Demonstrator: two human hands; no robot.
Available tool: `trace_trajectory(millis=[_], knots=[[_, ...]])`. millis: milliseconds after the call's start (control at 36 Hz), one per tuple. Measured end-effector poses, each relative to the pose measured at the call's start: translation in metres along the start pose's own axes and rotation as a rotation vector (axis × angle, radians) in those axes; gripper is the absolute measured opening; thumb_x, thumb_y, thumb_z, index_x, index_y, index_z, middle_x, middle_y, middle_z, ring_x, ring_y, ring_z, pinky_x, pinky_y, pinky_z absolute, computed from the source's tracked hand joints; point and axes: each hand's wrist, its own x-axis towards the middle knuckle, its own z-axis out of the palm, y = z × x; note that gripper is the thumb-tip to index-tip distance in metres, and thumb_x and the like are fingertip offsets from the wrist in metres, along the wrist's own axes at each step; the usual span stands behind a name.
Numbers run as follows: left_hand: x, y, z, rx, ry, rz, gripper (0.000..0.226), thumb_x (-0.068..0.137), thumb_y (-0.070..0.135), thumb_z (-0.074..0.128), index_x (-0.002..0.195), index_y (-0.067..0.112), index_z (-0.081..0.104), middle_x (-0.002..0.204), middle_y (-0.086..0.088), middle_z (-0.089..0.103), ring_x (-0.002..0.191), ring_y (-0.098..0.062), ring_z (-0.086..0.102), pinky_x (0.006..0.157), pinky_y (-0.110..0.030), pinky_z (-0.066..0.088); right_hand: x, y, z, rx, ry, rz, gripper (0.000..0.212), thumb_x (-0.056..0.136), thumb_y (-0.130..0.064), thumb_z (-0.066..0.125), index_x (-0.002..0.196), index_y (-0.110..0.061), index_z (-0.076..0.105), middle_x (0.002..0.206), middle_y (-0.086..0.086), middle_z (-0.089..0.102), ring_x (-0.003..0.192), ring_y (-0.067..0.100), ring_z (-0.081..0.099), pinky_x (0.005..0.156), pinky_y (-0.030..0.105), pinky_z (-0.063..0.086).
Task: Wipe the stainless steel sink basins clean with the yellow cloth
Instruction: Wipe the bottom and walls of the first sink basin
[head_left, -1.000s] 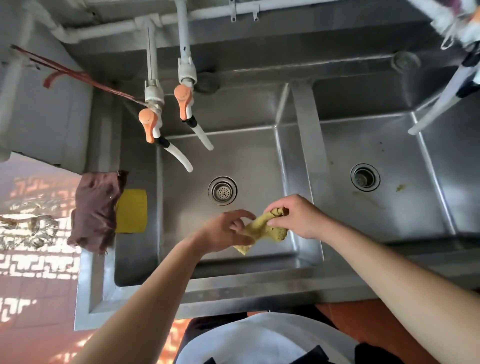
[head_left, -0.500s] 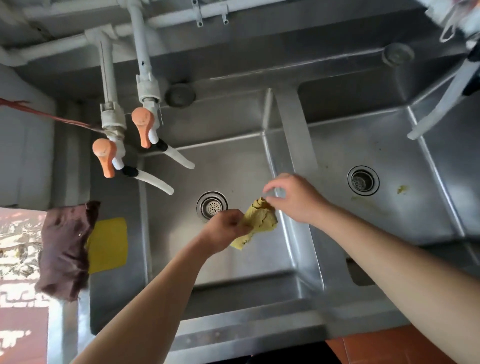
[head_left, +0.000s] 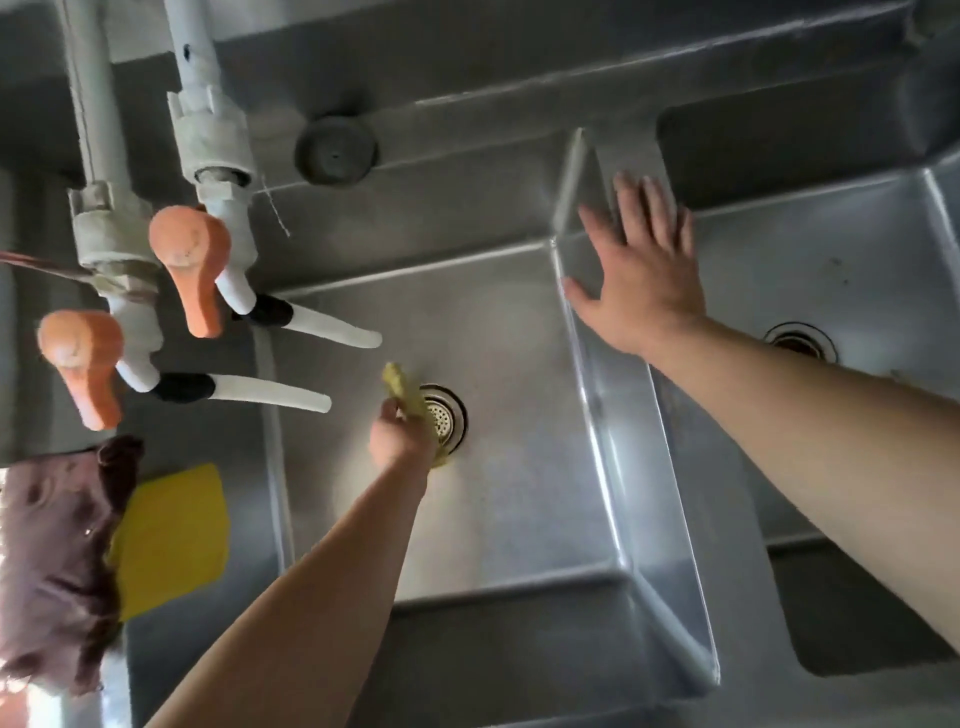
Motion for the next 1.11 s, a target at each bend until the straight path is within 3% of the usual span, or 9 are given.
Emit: trace_trajectory(millis=[306, 444, 528, 639, 722, 806, 944, 1056, 1111], knots=[[0.045, 0.012, 0.07, 0.461, -0.068, 0.469, 0.047, 0.085, 0.02, 0.044, 0.128, 0.031, 0.06, 0.135, -0.002, 0.06, 0.121, -0.028, 0.057, 0.092, -0.035, 0.047, 0.001, 0.003, 0.003, 0.002, 0.15, -0.014, 0.069, 0.083, -0.043, 0.051, 0.146, -0.016, 0.041, 0.162, 0.017, 0.02, 0.15, 0.038, 0.014, 0.12, 0.056, 0.013], [0.013, -0.01, 0.1, 0.62, -0.097, 0.635, 0.018, 0.081, 0.019, 0.067, 0.098, 0.024, 0.072, 0.095, -0.007, 0.073, 0.084, -0.031, 0.07, 0.056, -0.034, 0.049, 0.001, 0.002, 0.004, 0.001, 0.179, -0.016, 0.063, 0.081, -0.042, 0.048, 0.138, -0.013, 0.05, 0.16, 0.017, 0.026, 0.149, 0.038, 0.019, 0.119, 0.056, 0.018], [-0.006, -0.028, 0.109, 0.752, -0.203, 0.749, 0.029, 0.055, 0.016, 0.087, 0.079, 0.027, 0.074, 0.066, 0.002, 0.069, 0.051, -0.023, 0.066, 0.033, -0.025, 0.041, 0.0, 0.002, 0.004, -0.002, 0.173, -0.013, 0.063, 0.08, -0.041, 0.048, 0.136, -0.012, 0.051, 0.16, 0.018, 0.027, 0.148, 0.038, 0.02, 0.119, 0.056, 0.018], [-0.038, -0.042, 0.109, 0.751, -0.402, 0.782, 0.034, 0.056, 0.016, 0.083, 0.085, 0.032, 0.077, 0.075, 0.005, 0.073, 0.056, -0.021, 0.069, 0.041, -0.026, 0.049, -0.001, 0.002, 0.003, -0.016, 0.152, -0.008, 0.065, 0.082, -0.042, 0.045, 0.139, -0.013, 0.048, 0.161, 0.016, 0.024, 0.149, 0.037, 0.018, 0.119, 0.056, 0.017], [-0.045, -0.034, 0.11, 0.692, -0.465, 0.625, 0.033, 0.072, 0.019, 0.065, 0.099, 0.034, 0.075, 0.091, -0.001, 0.074, 0.083, -0.023, 0.069, 0.066, -0.026, 0.052, -0.001, 0.002, 0.003, -0.011, 0.152, -0.002, 0.065, 0.082, -0.041, 0.046, 0.14, -0.013, 0.048, 0.161, 0.016, 0.024, 0.149, 0.037, 0.018, 0.119, 0.056, 0.017], [-0.04, -0.008, 0.105, 0.24, -0.63, 0.154, 0.025, 0.072, 0.015, 0.06, 0.086, 0.024, 0.079, 0.065, -0.003, 0.063, 0.068, -0.007, 0.061, 0.061, -0.024, 0.043, -0.001, 0.002, 0.003, 0.004, 0.168, -0.002, 0.064, 0.08, -0.038, 0.05, 0.138, -0.012, 0.05, 0.16, 0.016, 0.027, 0.148, 0.038, 0.021, 0.118, 0.056, 0.018], [0.002, 0.029, 0.087, -0.344, -0.356, -0.07, 0.029, 0.072, 0.004, 0.064, 0.071, 0.03, 0.078, 0.066, 0.004, 0.063, 0.067, -0.015, 0.055, 0.065, -0.041, 0.054, -0.001, 0.001, 0.002, 0.009, 0.162, -0.007, 0.066, 0.08, -0.039, 0.05, 0.14, -0.012, 0.049, 0.16, 0.016, 0.026, 0.148, 0.037, 0.022, 0.119, 0.056, 0.018], [0.035, 0.065, 0.082, -0.265, -0.018, 0.189, 0.026, 0.085, 0.007, 0.055, 0.096, 0.017, 0.076, 0.078, 0.004, 0.07, 0.073, -0.014, 0.06, 0.061, -0.026, 0.044, -0.001, 0.001, 0.001, 0.032, 0.181, -0.006, 0.065, 0.08, -0.037, 0.049, 0.139, -0.011, 0.05, 0.159, 0.016, 0.029, 0.148, 0.037, 0.023, 0.118, 0.056, 0.019], [0.053, 0.076, 0.088, -0.117, 0.119, 0.243, 0.035, 0.088, 0.013, 0.053, 0.116, 0.019, 0.072, 0.107, -0.002, 0.073, 0.096, -0.023, 0.066, 0.076, -0.028, 0.048, -0.001, 0.001, 0.001, 0.041, 0.194, -0.007, 0.064, 0.079, -0.036, 0.049, 0.137, -0.01, 0.052, 0.159, 0.016, 0.03, 0.147, 0.038, 0.024, 0.117, 0.057, 0.021]])
